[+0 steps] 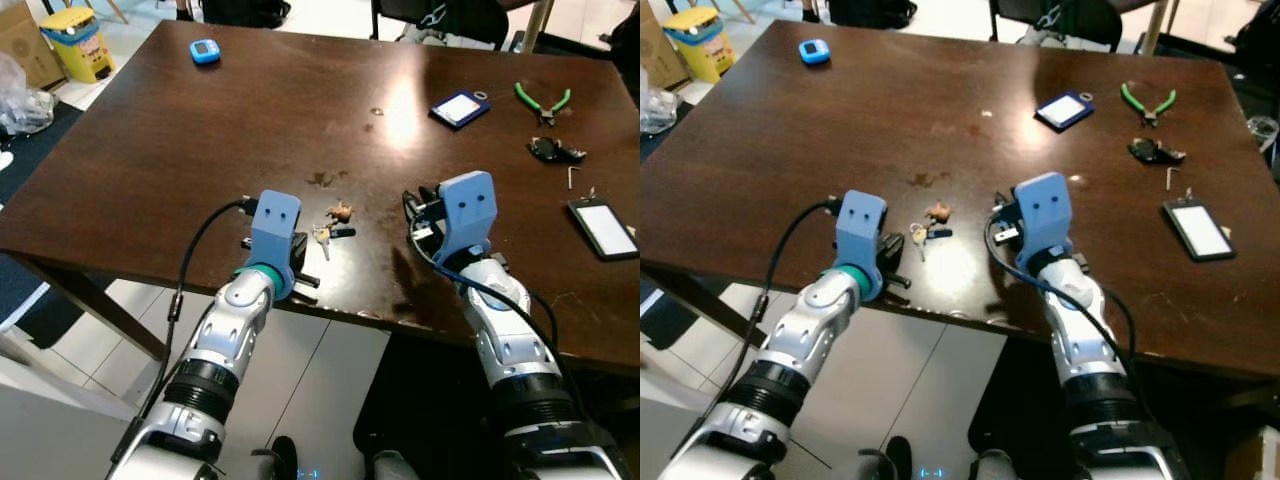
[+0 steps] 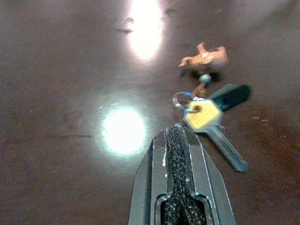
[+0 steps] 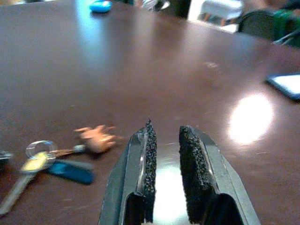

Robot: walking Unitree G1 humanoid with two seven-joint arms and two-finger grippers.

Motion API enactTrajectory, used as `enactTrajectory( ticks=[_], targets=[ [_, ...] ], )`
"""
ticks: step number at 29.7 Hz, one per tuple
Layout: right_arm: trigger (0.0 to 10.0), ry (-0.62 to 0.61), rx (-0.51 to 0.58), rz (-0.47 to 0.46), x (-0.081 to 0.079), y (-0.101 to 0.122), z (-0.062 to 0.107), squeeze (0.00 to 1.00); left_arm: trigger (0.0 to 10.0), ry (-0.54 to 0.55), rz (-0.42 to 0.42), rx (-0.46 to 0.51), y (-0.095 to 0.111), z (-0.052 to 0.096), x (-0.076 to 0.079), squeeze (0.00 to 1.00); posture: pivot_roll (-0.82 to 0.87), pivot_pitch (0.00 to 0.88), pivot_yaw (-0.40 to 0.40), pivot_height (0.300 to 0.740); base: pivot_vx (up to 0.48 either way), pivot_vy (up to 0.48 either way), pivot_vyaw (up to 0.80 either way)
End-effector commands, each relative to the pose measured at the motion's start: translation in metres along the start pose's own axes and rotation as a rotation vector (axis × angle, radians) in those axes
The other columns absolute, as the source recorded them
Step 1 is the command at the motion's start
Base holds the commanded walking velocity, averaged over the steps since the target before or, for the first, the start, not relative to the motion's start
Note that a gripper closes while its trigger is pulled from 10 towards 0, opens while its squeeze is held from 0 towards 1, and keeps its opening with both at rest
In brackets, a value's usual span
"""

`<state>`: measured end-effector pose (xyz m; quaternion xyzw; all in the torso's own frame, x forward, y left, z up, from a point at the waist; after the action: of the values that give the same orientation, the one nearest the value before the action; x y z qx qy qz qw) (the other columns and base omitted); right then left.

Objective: Hang keys on a hook

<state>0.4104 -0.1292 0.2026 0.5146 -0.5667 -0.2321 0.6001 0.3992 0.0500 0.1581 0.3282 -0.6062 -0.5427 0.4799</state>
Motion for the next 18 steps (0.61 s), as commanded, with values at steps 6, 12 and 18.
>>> enactTrajectory(
  ticks=[6,12,18],
  targets=[
    [10.0,0.401,-0.029,-0.142,-0.09,-0.01,-0.004,1.0,10.0,0.02,-0.024,0.013,0.002,0.017,-0.005,0.0,-0.05,0.171,0.082,0.74,0.0,0.0,0.0],
    [10.0,0.561,-0.063,-0.19,-0.124,-0.013,-0.003,1.0,10.0,0.053,-0.019,0.04,0.013,0.034,-0.014,0.0,-0.02,0.167,0.06,0.74,0.0,0.0,0.0],
    [10.0,0.54,-0.086,-0.154,-0.12,-0.017,-0.004,0.0,10.0,0.071,-0.013,0.04,0.016,0.044,-0.02,0.0,-0.02,0.165,0.055,0.74,0.0,0.0,0.0]
  ],
)
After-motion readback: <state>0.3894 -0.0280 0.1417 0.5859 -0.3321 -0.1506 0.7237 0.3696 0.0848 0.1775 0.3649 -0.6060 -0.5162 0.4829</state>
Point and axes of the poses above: a point about 5 cm out from each wrist's last joint towards the gripper, its own z axis pointing back from the gripper into the wrist, its own y axis along the axis of the wrist's last joint, x = y × z, the point moved 5 cm from there along -z, pointing out of the wrist towards the gripper, and after that the axes turned 14 degrees about z, right-handed, at the moved point
